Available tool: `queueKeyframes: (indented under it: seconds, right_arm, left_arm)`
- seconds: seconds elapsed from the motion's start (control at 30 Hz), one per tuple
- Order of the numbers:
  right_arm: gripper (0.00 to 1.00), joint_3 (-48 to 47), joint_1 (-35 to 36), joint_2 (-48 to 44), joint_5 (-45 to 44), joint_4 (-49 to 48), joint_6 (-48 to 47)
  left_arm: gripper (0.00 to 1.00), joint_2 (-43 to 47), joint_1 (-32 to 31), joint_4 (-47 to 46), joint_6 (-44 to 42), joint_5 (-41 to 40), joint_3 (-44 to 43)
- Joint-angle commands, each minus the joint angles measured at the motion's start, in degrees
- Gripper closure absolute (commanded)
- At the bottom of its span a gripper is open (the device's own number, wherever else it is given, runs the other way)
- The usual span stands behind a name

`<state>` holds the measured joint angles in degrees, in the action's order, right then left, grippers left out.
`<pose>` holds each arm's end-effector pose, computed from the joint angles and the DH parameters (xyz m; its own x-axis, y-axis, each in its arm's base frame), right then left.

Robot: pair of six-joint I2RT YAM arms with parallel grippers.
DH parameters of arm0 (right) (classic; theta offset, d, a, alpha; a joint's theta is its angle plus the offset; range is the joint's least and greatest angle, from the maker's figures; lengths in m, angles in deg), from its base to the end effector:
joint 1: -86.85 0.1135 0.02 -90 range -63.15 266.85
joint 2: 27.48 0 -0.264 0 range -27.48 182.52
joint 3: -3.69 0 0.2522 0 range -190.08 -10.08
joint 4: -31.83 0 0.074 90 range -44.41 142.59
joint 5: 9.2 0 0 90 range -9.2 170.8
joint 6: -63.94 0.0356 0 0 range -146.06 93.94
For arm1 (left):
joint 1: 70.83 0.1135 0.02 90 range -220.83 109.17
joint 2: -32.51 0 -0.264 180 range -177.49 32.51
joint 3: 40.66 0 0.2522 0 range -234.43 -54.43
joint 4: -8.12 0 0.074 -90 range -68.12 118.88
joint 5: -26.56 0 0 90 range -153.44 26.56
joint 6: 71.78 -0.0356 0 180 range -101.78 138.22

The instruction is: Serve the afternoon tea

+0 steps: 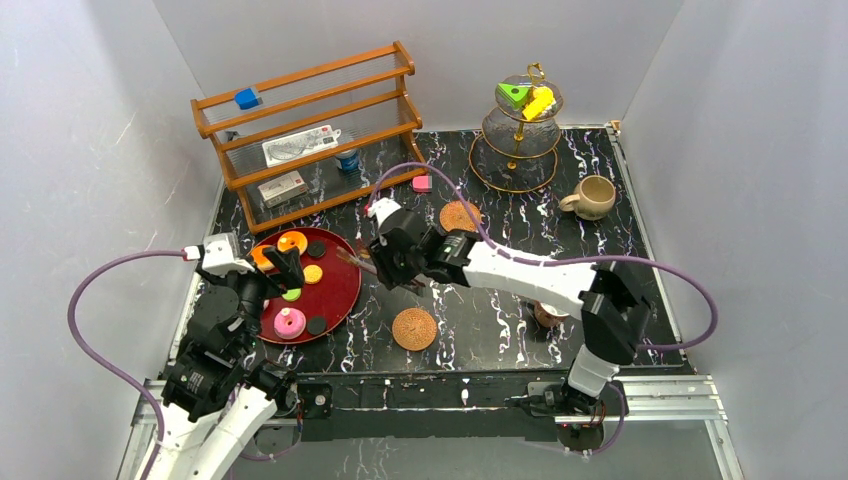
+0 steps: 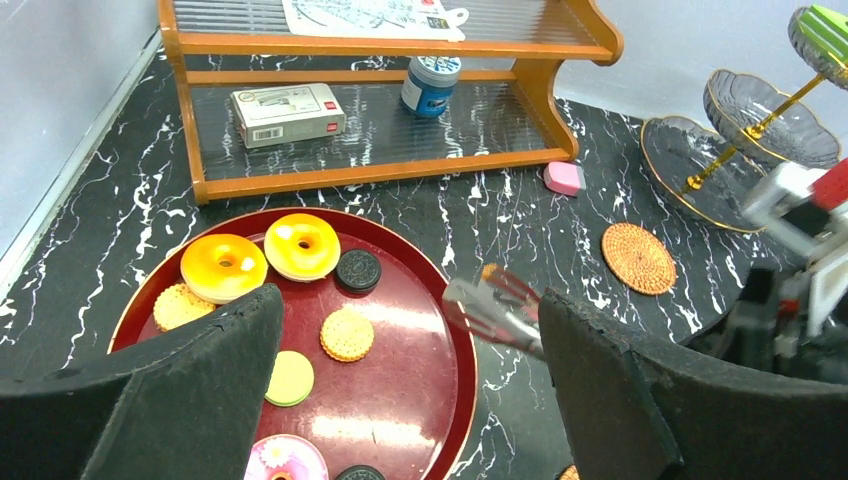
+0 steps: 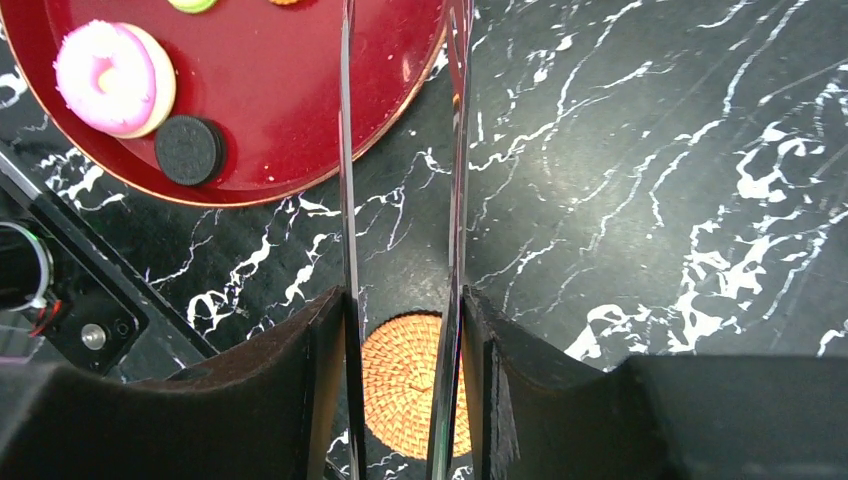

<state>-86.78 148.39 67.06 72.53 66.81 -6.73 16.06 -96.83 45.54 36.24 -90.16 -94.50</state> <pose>0.1843 0.3293 0.2900 -0.5537 -0.3340 -0.7628 -0.6714 0.7210 0.1716 0.0726 -0.0176 0.3413 0.0034 -0.3091 -0.9510 -0.0121 0.9509 -0.3091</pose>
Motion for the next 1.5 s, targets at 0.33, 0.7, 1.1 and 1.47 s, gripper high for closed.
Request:
queueKeyframes:
  seconds: [0.33, 0.7, 1.1, 1.47]
  right_arm:
    - [0.45, -12.3, 10.1, 11.8, -10.7, -2.9, -12.2]
    - [0.41, -14.8, 11.1, 16.0, -10.9, -1.8, -14.6]
    - [0.4, -16.7, 11.0, 19.1, -9.0, -2.7, -14.3]
    - [0.46, -17.6, 11.1, 20.8, -8.0, -2.6, -13.0]
  left_arm:
    - [0.05, 4.5, -0.2, 0.8, 1.7, -7.7, -0.3]
    - [0.05, 5.0, -0.2, 0.7, 1.8, -8.9, -0.3]
    - [0.05, 4.9, -0.2, 0.7, 1.8, -8.8, -0.2]
    - [0.05, 5.0, -0.2, 0.7, 1.8, -8.8, -0.2]
